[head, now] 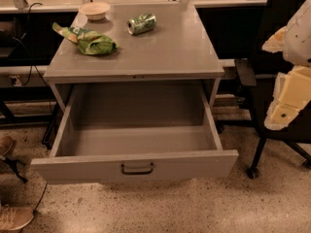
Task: Close top drawer
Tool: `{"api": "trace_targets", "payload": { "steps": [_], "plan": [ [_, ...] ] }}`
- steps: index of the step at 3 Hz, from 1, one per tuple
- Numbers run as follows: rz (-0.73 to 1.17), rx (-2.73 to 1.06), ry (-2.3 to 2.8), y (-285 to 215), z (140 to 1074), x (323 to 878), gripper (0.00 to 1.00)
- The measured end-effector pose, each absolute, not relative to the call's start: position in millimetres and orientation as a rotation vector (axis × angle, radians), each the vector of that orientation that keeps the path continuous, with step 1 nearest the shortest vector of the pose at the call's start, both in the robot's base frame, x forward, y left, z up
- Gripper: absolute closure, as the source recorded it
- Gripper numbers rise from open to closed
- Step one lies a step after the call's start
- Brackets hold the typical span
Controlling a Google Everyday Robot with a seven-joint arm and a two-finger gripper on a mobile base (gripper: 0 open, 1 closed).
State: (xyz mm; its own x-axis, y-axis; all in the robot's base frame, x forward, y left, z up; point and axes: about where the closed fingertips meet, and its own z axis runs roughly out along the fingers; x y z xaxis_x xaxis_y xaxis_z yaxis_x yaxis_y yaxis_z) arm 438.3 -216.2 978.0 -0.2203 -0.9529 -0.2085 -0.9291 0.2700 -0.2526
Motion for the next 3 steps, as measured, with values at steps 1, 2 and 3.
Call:
{"api": "trace_targets", "payload": {
  "steps": [1, 2, 3],
  "plan": [
    [-0.105, -1.721, 2.227, -216.2, 978.1, 438.3, 0.00],
    [-0.050, -1.697, 2.294, -213.6, 939.5, 440.3, 0.00],
    [0.055, -1.642, 2.408, -203.1, 873.2, 438.6, 0.00]
  ]
}}
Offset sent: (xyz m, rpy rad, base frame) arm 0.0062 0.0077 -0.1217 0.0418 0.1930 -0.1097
